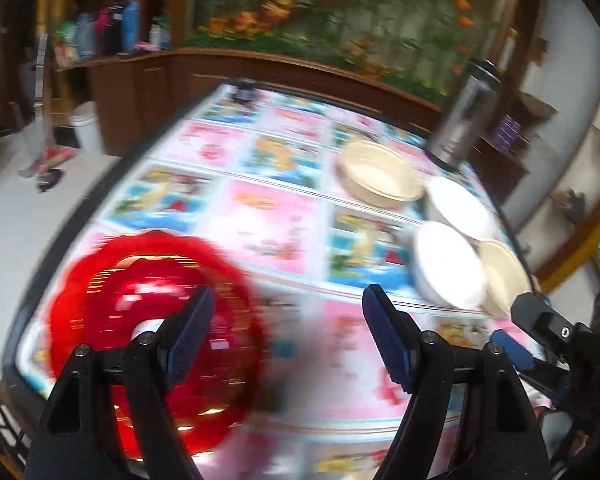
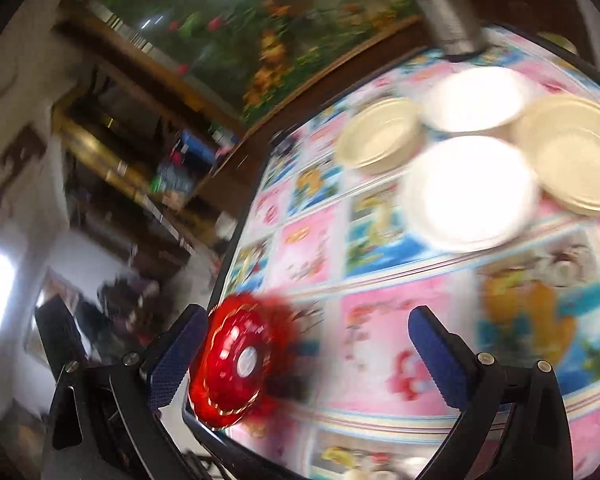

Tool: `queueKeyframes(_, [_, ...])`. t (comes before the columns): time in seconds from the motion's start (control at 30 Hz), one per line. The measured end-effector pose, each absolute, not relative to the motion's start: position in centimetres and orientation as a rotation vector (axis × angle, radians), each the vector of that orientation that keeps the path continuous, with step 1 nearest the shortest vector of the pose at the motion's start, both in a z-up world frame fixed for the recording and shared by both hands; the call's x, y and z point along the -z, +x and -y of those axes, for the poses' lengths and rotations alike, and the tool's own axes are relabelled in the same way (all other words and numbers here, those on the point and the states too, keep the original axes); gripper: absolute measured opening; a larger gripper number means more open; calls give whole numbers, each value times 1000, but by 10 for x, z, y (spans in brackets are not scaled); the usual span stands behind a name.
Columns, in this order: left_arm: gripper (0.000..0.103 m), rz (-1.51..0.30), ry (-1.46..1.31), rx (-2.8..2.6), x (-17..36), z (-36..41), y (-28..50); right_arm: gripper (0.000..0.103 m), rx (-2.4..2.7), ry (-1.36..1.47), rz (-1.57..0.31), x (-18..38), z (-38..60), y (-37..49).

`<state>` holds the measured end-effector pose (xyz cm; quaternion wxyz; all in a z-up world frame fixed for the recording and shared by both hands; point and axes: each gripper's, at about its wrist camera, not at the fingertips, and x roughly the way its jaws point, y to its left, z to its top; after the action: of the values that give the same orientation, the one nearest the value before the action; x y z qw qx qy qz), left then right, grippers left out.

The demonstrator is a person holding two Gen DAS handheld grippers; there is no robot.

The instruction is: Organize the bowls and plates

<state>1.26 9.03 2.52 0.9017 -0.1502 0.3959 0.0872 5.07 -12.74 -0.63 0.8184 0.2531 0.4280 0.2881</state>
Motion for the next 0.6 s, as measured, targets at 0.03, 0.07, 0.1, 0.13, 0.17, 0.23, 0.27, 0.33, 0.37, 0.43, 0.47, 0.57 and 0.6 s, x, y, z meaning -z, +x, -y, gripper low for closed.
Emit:
queueKeyframes(0.03, [76, -830, -312, -160, -25, -83, 18, 101, -585, 574, -916, 9, 144, 56])
queueKeyframes(0.07, [76, -843, -314, -131, -22, -72, 29, 101, -567, 598, -919, 12, 156, 60])
queueKeyframes(0.1, [76, -854, -313, -114, -20, -65, 38, 101, -553, 621, -923, 14, 166, 63])
queueKeyframes(0.13, [76, -866, -313, -106, -18, -60, 43, 101, -533, 654, -926, 18, 178, 68])
queueKeyframes(0.17, [76, -883, -318, -89, -15, -52, 53, 101, -510, 683, -931, 23, 190, 73])
queueKeyframes(0.23, [76, -903, -313, -74, -10, -42, 65, 102, -487, 721, -950, 30, 205, 80])
queueKeyframes(0.27, [76, -915, -306, -73, -7, -36, 71, 102, -487, 742, -957, 34, 211, 84])
queueKeyframes(0.33, [76, -930, -307, -54, 0, -26, 82, 101, -477, 769, -973, 41, 220, 92])
queueKeyframes(0.37, [76, -935, -307, -51, 2, -24, 87, 101, -472, 776, -978, 44, 223, 95])
queueKeyframes(0.43, [76, -947, -307, -55, 8, -19, 96, 100, -471, 801, -989, 51, 228, 103])
queueKeyframes(0.47, [76, -952, -311, -55, 11, -18, 100, 99, -469, 807, -994, 54, 228, 106])
queueKeyframes(0.57, [76, -950, -322, -52, 15, -13, 110, 95, -458, 811, -999, 59, 231, 115])
queueKeyframes(0.6, [76, -950, -320, -51, 16, -11, 114, 94, -459, 813, -999, 60, 231, 118])
